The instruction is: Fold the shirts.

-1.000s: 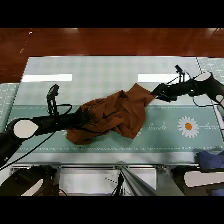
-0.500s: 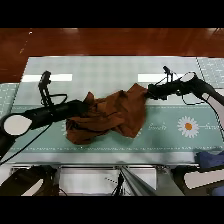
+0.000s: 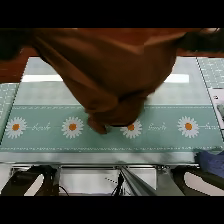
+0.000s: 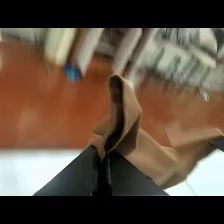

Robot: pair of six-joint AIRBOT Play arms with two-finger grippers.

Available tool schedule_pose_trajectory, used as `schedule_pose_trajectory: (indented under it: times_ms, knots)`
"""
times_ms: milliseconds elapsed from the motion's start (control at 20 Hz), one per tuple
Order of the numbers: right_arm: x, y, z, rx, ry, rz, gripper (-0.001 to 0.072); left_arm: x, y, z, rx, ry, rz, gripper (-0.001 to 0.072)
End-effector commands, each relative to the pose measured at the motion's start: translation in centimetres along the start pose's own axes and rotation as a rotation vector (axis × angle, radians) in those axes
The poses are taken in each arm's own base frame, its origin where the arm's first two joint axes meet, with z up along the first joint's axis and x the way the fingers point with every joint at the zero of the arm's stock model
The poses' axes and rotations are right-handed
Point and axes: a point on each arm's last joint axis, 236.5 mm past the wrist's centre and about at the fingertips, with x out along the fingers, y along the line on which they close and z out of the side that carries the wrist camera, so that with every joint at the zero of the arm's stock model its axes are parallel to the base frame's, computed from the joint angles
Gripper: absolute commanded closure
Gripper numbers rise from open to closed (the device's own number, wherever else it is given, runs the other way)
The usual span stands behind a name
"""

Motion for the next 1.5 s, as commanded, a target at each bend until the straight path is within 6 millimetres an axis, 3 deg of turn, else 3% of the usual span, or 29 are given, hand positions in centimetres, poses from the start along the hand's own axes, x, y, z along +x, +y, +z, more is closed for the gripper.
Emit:
schedule_pose_trajectory:
  times_ms: [0,100,200,400,550,700,800,950,1150,1350,1450]
  knots:
    - [-12.0,7.5,9.2,-0.181,-0.325,-0.031,0.0688,-7.0,-5.5,11.7,0.225,-0.279,-0.011,0.0686]
    - [-17.5,10.7,11.8,-0.237,-0.467,-0.064,0.0688,-9.8,-8.6,14.4,0.274,-0.346,-0.050,0.0685]
    - [-22.2,13.9,13.2,-0.295,-0.578,-0.077,0.0689,-12.0,-11.1,15.4,0.317,-0.362,-0.084,0.0685]
    - [-28.5,18.4,13.9,-0.367,-0.710,-0.089,0.0689,-15.0,-14.4,15.5,0.385,-0.343,-0.129,0.0686]
    - [-31.4,19.0,13.8,-0.378,-0.762,-0.151,0.0689,-15.0,-14.7,12.6,0.413,-0.209,-0.141,0.0685]
    - [-31.5,17.6,12.8,-0.394,-0.702,-0.237,0.0689,-14.0,-12.9,7.8,0.332,0.018,-0.111,0.0686]
    - [-29.4,13.6,11.4,-0.381,-0.561,-0.352,0.0689,-13.4,-10.8,4.8,0.266,0.155,-0.057,0.0685]
    - [-22.9,6.7,9.2,-0.330,-0.293,-0.423,0.0689,-11.0,-7.8,0.2,0.080,0.318,-0.021,0.0685]
    - [-11.0,-1.4,6.5,-0.256,-0.005,-0.392,0.0689,-6.6,-2.2,-8.0,-0.061,0.520,0.024,0.0686]
    - [2.3,-6.6,3.3,-0.234,0.138,-0.338,0.0689,-0.2,5.8,-13.3,-0.105,0.484,0.119,0.0685]
    - [7.8,-8.9,2.0,-0.215,0.143,-0.330,0.0689,2.7,10.5,-16.3,-0.088,0.486,0.185,0.0685]
